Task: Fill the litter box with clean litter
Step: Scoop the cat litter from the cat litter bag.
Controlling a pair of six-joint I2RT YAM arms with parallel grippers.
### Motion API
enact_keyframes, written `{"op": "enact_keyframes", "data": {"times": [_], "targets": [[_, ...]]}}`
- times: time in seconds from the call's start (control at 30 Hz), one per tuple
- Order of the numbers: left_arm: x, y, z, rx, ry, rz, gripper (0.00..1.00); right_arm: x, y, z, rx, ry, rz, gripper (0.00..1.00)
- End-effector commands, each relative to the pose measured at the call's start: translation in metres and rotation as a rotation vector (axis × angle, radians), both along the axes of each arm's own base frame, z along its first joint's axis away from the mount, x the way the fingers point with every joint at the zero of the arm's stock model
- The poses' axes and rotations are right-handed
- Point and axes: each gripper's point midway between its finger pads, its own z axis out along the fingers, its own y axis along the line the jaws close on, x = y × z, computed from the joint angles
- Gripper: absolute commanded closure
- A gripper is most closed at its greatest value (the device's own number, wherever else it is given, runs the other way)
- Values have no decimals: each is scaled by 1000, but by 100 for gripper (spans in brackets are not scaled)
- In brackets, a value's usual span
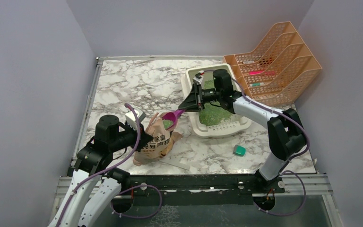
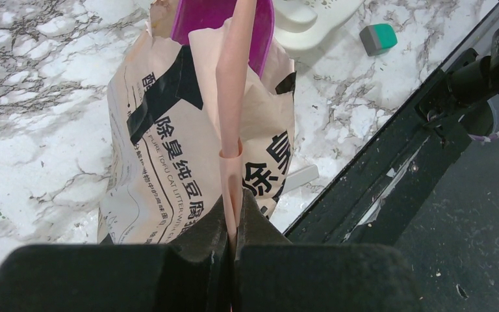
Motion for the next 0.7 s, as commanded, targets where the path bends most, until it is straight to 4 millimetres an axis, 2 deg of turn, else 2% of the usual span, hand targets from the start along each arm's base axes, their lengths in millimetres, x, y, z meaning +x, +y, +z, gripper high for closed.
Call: {"op": "enact_keyframes", "data": {"times": [0.0,0.2,0.43,0.53,0.67], "targets": [[-6,0,-3,-4,15,-14,100,2,-12,23,52,-45,-19,99],[-7,-2,-5,-2,19,-31,100,9,-24,22,47,-44,-56,99],[-7,-2,-3,-5,11,-31,100,13,-35,30,71,-50,-72,99],[-7,-2,-4,-4,14,-30,100,13,-31,23,64,-19,-90,99],[-6,-2,-4,-2,19,-28,100,-2,-16,15,64,9,-23,99]]}}
